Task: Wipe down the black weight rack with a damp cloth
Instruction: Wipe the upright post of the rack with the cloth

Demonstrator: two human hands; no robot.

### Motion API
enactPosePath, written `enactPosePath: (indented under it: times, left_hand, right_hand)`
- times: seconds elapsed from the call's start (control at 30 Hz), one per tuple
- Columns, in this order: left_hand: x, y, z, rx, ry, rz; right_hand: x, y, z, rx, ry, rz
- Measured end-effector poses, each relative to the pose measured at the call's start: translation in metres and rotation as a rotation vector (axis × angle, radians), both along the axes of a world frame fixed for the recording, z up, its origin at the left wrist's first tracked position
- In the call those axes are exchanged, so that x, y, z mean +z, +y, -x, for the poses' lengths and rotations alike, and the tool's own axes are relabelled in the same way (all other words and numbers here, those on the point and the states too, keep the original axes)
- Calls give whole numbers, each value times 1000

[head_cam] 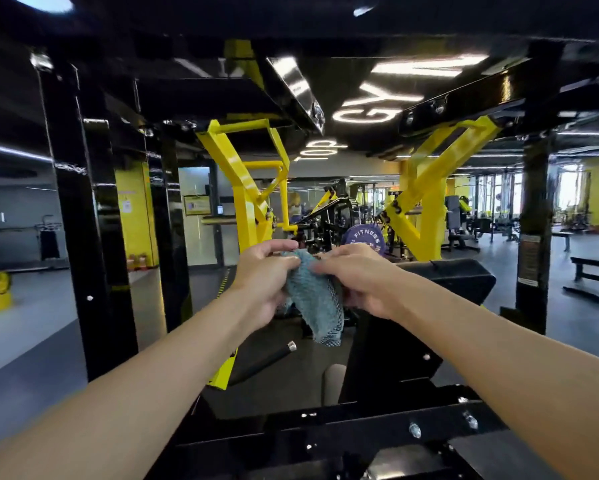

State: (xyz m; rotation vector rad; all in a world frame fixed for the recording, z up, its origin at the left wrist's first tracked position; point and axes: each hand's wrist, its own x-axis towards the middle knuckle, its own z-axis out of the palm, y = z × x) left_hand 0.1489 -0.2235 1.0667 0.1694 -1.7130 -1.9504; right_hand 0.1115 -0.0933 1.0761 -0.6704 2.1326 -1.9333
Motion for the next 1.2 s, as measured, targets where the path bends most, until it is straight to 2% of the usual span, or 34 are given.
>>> enactPosePath:
  times: [0.13, 0.2, 0.27, 0.37, 0.43, 0.53, 0.6, 0.73, 0.8, 0.87, 0.93, 1.0, 1.1, 1.2]
  left_hand:
    - [7, -1, -2, 86, -31, 121]
    - [12, -1, -5, 96, -58, 137]
    - [15, -3, -7, 103, -76, 173]
    - [24, -7, -11, 62, -92, 228]
    - [30, -14, -16, 13, -119, 275]
    - [40, -33, -26, -33, -156, 372]
    - [46, -52, -34, -36, -173, 428]
    - [59, -98, -48, 17, -167, 533]
    - [70, -122, -55, 75, -129, 529]
    - [84, -146, -63, 114, -78, 482]
    - [100, -170, -73, 173, 4, 438]
    - [116, -194, -81, 220, 96, 375]
    - [138, -224, -94, 162, 175, 255]
    - [155, -245, -106, 47, 164, 271]
  right_hand:
    - [3, 2, 20, -102, -20, 58]
    - [2, 3, 28, -78, -30, 56]
    - [1, 2, 29, -9, -19, 42]
    - [1, -1, 25, 208, -3, 34]
    - [2, -9, 22, 290, 76, -64]
    - [5, -32, 17, 165, 353, -213]
    - [13, -53, 14, 49, 483, -190]
    - [36, -101, 6, 19, 460, 14]
    - [49, -126, -6, 17, 482, 116]
    - [62, -154, -20, -56, 601, 159]
    - [75, -183, -36, -120, 773, 123]
    - [80, -210, -54, -24, 858, 92]
    - [79, -245, -72, 74, 957, 34]
    - [91, -271, -76, -121, 1116, 42]
